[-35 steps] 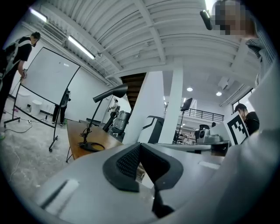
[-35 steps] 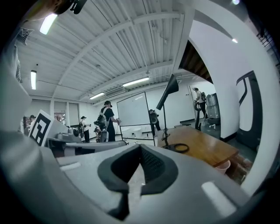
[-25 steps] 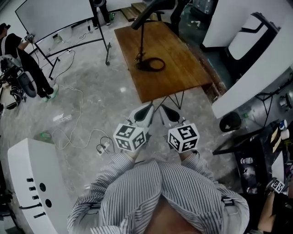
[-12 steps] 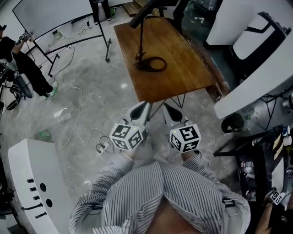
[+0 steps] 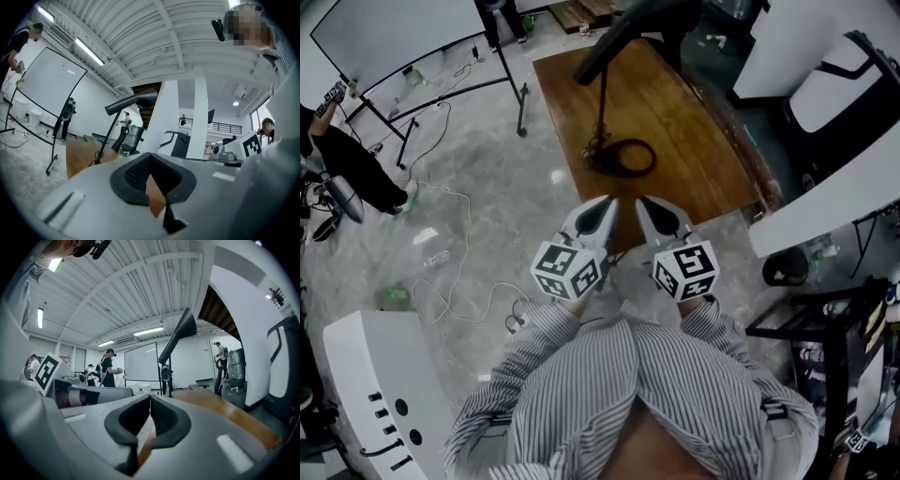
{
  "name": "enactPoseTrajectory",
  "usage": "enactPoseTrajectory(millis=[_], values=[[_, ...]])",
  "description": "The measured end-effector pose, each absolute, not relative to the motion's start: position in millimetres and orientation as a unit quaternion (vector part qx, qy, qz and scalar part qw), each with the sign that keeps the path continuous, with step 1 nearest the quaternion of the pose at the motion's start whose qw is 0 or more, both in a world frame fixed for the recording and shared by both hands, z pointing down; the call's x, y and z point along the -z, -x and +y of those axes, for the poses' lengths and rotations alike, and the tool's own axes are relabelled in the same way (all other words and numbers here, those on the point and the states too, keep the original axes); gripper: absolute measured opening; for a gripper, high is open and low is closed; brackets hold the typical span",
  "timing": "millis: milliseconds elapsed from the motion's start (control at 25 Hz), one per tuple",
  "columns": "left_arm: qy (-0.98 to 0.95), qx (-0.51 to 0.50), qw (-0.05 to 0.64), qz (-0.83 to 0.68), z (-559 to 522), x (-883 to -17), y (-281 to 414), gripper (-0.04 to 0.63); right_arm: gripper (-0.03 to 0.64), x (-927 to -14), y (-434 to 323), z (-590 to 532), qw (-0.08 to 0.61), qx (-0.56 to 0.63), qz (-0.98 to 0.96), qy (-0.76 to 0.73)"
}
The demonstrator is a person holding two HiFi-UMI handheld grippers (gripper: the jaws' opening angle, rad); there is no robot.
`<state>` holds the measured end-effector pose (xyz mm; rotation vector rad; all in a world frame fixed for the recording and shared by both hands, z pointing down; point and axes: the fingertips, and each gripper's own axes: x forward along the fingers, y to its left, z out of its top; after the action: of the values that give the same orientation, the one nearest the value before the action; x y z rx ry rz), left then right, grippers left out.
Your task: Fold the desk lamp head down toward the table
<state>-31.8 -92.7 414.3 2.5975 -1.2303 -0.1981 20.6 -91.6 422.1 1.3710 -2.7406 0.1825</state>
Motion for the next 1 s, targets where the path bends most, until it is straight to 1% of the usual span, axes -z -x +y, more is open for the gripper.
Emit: enactPoseTrajectory(millis=[200, 240, 360, 560, 760, 920, 1000], values=[[-0.897, 0.06, 0.117, -0.421, -166, -407, 41, 0.005, 0.005, -415, -1, -166, 0.034, -0.065, -0.896, -0.438], [-0.898, 0.06, 0.117, -0.42, -178, -406, 42, 0.005, 0.02, -415, 2, -178, 0.034, -0.068, -0.897, -0.435], [-0.899, 0.061, 0.115, -0.419, -207, -402, 48, 0.005, 0.023, -411, 5, -207, 0.03, -0.07, -0.897, -0.436], [-0.898, 0.06, 0.112, -0.422, -245, -402, 51, 0.005, 0.043, -409, 2, -250, 0.025, -0.074, -0.891, -0.447], [-0.893, 0.059, 0.1, -0.435, -273, -396, 59, 0.005, 0.058, -401, 11, -286, 0.017, -0.053, -0.899, -0.434], [-0.884, 0.059, 0.099, -0.454, -288, -391, 68, 0.005, 0.065, -398, 24, -314, 0.031, -0.048, -0.91, -0.411], [-0.877, 0.061, 0.093, -0.467, -295, -388, 73, 0.005, 0.082, -397, 31, -327, 0.04, -0.042, -0.915, -0.4]])
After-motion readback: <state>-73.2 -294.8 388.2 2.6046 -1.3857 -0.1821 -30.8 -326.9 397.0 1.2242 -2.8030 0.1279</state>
